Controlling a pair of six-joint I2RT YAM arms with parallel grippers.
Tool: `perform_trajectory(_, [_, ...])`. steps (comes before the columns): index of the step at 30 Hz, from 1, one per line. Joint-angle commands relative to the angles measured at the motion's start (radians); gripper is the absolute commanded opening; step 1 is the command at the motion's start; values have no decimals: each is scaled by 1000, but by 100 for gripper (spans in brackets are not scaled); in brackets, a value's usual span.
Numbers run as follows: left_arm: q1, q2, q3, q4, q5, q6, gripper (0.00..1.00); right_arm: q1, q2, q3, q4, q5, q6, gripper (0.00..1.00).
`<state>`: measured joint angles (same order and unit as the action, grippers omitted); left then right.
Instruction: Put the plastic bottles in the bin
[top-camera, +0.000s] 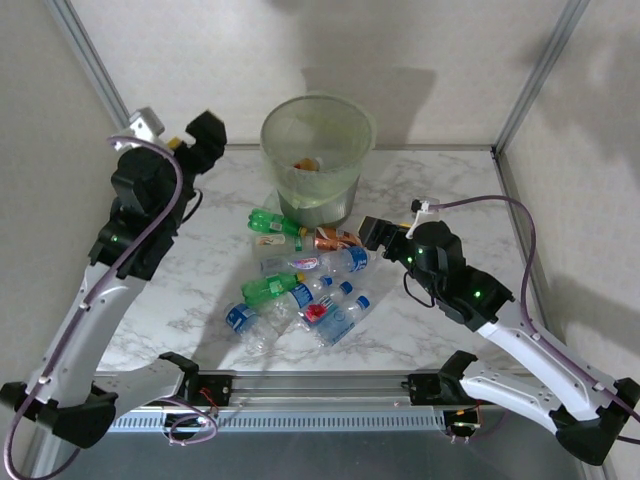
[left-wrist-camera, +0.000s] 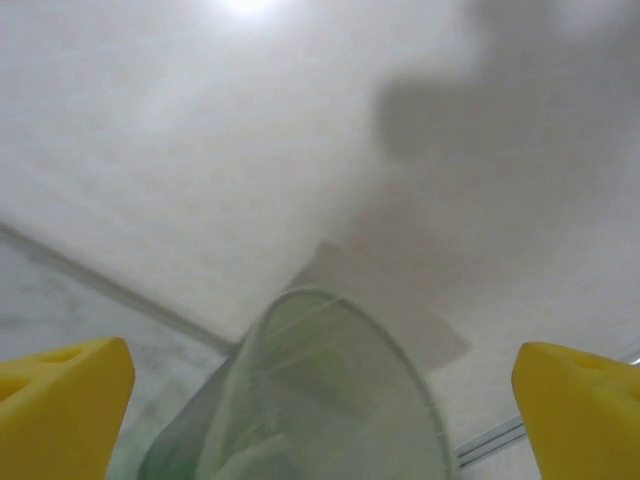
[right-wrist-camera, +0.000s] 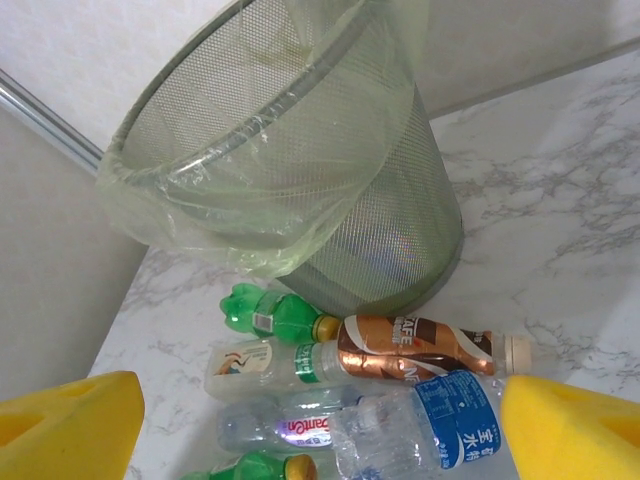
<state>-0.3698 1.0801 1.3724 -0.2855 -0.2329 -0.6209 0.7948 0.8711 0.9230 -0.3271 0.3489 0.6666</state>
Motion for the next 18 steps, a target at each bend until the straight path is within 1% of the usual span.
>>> perform_trajectory(1, [10,6,-94,-281,15,-125,93,5,3,15,0,40,-5,92])
perform_trajectory(5, [9,-49,-266,-465,35,-262,87,4,5,-11,23,53,-5,93])
perform_trajectory(8, [10,-84,-369,-539,26,-282,82,4,23,-6,23,59,-9,93])
perform_trajectory(11, [12,-92,-438,-563,42,-279,80,3,34,0,2,84,-10,93])
perform_trajectory(14, [12,-87,-514,-551,75,-300,75,3,23,-11,-7,102,-4,93])
perform_trajectory(18, [12,-80,-605,-513,124,-352,74,2,0,-37,-7,103,23,93])
